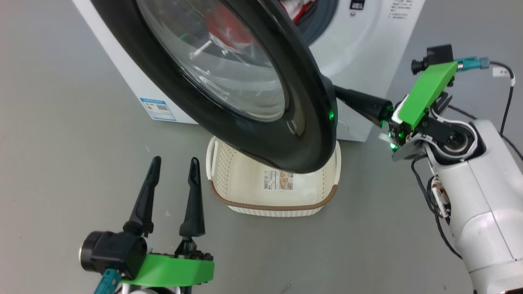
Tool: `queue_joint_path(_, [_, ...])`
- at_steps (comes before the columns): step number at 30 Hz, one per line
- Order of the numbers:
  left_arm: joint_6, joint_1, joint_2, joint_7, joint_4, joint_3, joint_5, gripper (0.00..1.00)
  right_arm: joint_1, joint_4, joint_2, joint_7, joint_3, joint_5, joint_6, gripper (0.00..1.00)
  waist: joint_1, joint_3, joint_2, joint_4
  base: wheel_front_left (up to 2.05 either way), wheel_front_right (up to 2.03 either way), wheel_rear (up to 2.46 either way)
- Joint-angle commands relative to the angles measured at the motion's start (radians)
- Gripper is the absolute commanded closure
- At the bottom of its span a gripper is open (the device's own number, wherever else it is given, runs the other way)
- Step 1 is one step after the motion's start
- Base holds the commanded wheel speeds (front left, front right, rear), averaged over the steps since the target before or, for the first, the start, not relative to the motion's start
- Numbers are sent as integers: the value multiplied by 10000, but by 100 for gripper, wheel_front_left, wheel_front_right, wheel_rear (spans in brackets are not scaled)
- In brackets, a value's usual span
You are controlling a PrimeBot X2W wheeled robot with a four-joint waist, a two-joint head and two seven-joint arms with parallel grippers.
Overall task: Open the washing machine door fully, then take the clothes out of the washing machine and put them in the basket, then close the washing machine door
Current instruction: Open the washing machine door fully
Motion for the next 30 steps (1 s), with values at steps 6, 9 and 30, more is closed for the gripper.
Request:
queue_joint_path(6, [6, 235, 114, -49, -138, 472, -16, 0, 610, -486, 303, 192, 256, 363, 77, 100, 0, -528, 0, 513, 0, 0, 0])
queue_joint_path(9, [29, 361, 114, -49, -123, 475, -31, 0, 852, -610, 330, 228, 366, 571, 77, 100, 0, -677, 0, 658, 0, 0, 0])
queue_joint_path(30, [13, 812, 143, -49, 175, 638, -81, 0, 2064, -1007, 362, 81, 1297, 1653, 77, 100, 0, -1503, 0, 1821, 0, 0, 0])
